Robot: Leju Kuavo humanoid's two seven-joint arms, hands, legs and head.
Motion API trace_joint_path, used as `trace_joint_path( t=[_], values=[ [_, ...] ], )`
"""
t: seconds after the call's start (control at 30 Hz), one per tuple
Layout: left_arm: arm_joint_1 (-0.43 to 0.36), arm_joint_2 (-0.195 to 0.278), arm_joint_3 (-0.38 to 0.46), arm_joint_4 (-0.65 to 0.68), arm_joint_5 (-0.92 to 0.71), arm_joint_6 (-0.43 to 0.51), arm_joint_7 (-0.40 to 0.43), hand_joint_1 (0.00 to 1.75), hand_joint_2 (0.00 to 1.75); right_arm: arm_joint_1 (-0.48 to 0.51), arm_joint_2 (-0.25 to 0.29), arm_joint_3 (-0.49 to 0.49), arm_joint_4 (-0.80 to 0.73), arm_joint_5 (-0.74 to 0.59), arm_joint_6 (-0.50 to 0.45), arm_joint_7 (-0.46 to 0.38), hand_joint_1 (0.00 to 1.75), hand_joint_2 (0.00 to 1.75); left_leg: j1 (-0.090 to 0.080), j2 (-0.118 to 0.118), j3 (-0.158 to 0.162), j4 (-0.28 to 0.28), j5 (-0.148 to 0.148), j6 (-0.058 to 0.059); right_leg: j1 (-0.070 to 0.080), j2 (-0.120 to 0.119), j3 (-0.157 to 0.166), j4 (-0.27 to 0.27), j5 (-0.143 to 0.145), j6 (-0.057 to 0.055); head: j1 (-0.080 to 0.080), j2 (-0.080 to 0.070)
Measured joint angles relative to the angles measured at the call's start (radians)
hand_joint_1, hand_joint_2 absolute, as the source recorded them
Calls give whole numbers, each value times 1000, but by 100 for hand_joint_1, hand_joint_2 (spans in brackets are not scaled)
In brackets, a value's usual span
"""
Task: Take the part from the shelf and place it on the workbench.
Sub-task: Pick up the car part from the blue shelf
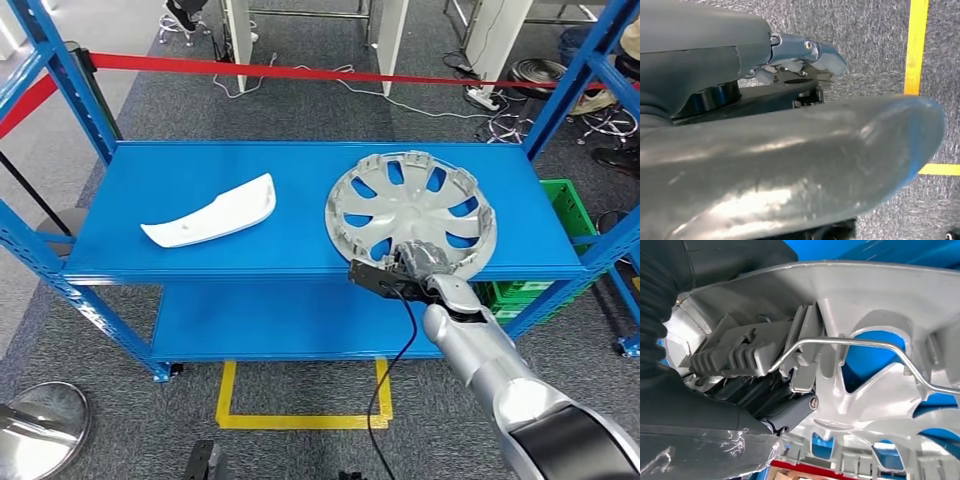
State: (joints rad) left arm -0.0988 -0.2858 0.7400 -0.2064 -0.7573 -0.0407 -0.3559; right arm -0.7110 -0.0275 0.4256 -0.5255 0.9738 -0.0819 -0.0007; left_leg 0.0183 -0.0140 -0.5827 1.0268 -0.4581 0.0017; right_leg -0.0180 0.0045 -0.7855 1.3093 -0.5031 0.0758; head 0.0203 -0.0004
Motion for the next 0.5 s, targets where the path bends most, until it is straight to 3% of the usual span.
trace_joint_path(
  t=[0.03,0.1,0.17,0.27,0.33,0.37,0.47,0.5],
  values=[
    [0,0,0,0,0,1,0,0,0,1,0,0,0,-1,-3,-2,175,175,-1,0,2,0,-1,0,0,0,13,-27,22,-3,0,0],
    [1,0,1,0,0,2,0,0,0,0,0,0,0,-2,-5,-6,175,175,-3,-1,8,0,-6,-4,1,0,78,-155,81,-8,0,0],
    [0,0,1,0,0,2,0,0,0,-2,0,0,0,-1,-8,-10,175,175,-5,-1,10,-1,-10,-13,4,2,127,-246,104,-14,-1,0],
    [0,0,1,0,0,2,0,0,0,-5,1,0,-2,-1,-13,-14,175,175,-4,-2,14,-10,-9,-31,9,2,138,-265,101,-28,-2,0],
    [-1,1,2,0,-1,2,0,0,0,-8,3,0,-4,-1,-15,-16,175,175,-3,0,8,7,-24,-41,7,0,145,-272,102,-38,-5,0],
    [-1,1,2,0,-2,2,-1,0,44,-8,3,0,-5,-1,-15,-17,175,175,-3,1,-11,45,-45,-45,5,-1,148,-275,103,-43,-6,0],
    [-1,2,2,0,-4,3,-3,0,175,-6,4,0,-6,-1,-16,-19,175,175,-4,2,-107,218,-114,-51,6,-4,149,-275,101,-52,-9,0],
    [-1,2,2,0,-4,3,-4,0,175,-5,4,0,-6,-1,-16,-19,175,175,-3,2,-124,243,-110,-52,6,-4,150,-275,101,-52,-9,0]
  ],
)
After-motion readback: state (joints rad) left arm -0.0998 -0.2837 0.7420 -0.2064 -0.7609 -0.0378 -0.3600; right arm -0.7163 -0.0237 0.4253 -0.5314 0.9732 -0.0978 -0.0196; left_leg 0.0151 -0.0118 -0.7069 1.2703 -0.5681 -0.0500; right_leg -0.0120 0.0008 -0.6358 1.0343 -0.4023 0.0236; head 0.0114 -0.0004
